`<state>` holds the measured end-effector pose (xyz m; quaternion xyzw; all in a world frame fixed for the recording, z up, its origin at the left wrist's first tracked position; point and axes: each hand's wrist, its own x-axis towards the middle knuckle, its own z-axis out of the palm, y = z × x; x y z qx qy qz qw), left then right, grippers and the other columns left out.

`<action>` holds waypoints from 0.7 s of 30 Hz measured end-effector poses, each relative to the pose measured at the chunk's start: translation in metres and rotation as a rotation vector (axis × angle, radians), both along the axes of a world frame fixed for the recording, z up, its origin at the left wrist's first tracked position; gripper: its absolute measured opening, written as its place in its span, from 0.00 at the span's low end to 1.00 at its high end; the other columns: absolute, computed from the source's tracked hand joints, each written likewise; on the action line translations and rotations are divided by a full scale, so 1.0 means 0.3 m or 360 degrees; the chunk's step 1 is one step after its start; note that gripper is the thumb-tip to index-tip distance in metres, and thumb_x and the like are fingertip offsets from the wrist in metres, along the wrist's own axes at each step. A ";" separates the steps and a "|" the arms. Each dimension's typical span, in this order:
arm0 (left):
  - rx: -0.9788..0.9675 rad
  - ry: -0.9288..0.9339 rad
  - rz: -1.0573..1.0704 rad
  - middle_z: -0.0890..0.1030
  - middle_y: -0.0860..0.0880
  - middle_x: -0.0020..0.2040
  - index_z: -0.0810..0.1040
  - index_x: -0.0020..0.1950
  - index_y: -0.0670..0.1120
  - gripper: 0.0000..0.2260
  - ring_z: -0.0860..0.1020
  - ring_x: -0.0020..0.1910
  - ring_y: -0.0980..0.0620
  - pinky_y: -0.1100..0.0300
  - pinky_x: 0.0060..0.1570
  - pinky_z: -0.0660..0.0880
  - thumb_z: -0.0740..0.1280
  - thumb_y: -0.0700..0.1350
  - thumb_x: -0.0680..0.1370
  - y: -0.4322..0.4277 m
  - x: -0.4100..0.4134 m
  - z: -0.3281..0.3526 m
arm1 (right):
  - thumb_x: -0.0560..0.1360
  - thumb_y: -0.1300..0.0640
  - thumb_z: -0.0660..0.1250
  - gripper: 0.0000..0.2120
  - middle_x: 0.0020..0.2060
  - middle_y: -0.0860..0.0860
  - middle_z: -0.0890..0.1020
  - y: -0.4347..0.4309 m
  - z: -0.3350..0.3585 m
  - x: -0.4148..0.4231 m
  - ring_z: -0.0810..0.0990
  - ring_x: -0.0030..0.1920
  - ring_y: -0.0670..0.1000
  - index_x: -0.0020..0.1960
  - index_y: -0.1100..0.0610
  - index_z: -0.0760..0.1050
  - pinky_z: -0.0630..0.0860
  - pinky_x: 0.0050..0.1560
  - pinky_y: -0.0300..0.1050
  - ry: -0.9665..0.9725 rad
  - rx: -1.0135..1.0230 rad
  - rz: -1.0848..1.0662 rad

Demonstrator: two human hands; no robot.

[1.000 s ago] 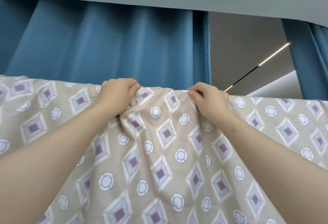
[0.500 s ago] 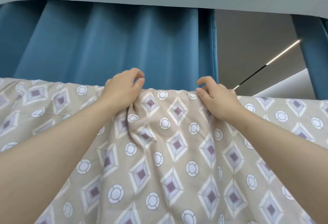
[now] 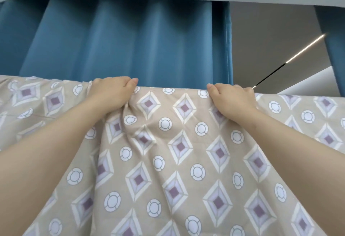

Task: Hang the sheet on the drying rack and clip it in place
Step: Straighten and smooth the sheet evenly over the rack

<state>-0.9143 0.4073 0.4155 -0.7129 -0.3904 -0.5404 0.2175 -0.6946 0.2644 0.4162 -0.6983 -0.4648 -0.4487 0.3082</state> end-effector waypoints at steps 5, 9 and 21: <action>-0.0040 0.0026 -0.0052 0.78 0.42 0.49 0.65 0.41 0.47 0.16 0.74 0.53 0.41 0.51 0.56 0.62 0.46 0.54 0.82 -0.023 0.006 0.011 | 0.80 0.43 0.44 0.21 0.54 0.51 0.77 0.011 0.000 -0.058 0.70 0.59 0.56 0.54 0.50 0.72 0.58 0.59 0.53 -0.0143 -0.0115 0.0095; 0.0022 -0.0071 0.0022 0.78 0.43 0.46 0.62 0.36 0.48 0.17 0.74 0.51 0.41 0.51 0.56 0.62 0.45 0.51 0.82 -0.024 -0.005 -0.008 | 0.81 0.45 0.43 0.21 0.53 0.52 0.79 0.033 -0.018 -0.073 0.71 0.56 0.56 0.53 0.52 0.72 0.59 0.58 0.52 -0.0195 -0.0020 0.0156; -0.0015 -0.0107 -0.0357 0.79 0.49 0.51 0.74 0.55 0.48 0.12 0.74 0.51 0.45 0.56 0.49 0.68 0.52 0.48 0.81 -0.023 -0.110 0.016 | 0.81 0.49 0.46 0.17 0.47 0.51 0.78 0.154 -0.017 -0.318 0.72 0.53 0.56 0.53 0.53 0.72 0.60 0.56 0.52 -0.0361 0.0087 0.0347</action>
